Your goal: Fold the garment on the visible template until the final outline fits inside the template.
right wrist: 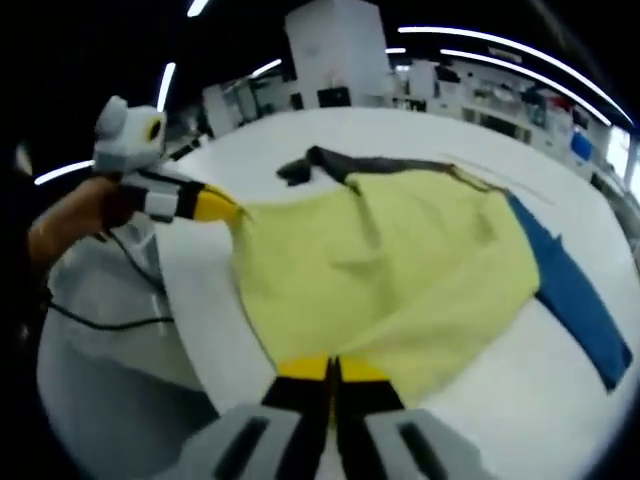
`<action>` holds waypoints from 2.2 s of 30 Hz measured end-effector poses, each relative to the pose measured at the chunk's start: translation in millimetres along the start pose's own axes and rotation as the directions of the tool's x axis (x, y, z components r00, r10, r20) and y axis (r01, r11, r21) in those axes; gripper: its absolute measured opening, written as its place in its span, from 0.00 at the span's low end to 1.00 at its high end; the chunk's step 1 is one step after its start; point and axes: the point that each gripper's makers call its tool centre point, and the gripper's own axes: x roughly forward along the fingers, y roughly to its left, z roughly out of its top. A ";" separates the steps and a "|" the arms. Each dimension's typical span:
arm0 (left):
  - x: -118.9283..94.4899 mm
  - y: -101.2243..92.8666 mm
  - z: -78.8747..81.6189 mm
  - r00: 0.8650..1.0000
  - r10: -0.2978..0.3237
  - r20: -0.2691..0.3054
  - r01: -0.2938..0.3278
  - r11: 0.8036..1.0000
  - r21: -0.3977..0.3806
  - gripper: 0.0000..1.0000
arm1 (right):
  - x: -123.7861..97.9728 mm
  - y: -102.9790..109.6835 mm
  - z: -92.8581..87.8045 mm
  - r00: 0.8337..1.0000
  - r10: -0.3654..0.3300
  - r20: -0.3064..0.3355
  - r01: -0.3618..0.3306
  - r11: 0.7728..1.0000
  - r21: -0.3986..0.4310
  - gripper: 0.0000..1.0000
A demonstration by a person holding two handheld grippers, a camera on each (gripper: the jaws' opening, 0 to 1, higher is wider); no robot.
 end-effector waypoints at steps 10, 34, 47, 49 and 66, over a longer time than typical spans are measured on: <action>1.2 2.9 -5.4 1.000 0.003 -0.015 -0.003 1.000 -0.013 0.00 | 20.8 -1.8 -13.1 0.998 0.013 -0.063 -0.014 1.000 -0.016 0.00; 2.1 5.0 -13.4 0.999 0.018 -0.036 -0.018 1.000 -0.012 0.00 | -29.2 -37.2 -38.0 0.997 -0.066 -0.027 0.071 0.968 0.242 0.25; 0.7 5.0 -14.3 0.999 0.019 -0.042 -0.020 1.000 -0.014 0.00 | -23.1 -31.8 -52.8 0.992 -0.068 -0.110 0.090 0.975 0.204 0.13; 0.6 5.3 -14.8 0.999 0.019 -0.043 -0.020 1.000 -0.014 0.00 | -22.8 -28.3 -53.1 0.991 -0.067 -0.116 0.089 0.975 0.204 0.12; 0.2 6.6 -17.1 0.999 0.011 -0.050 -0.011 1.000 -0.003 0.00 | -13.3 -24.7 -49.7 0.977 -0.140 -0.162 0.156 0.984 0.088 0.05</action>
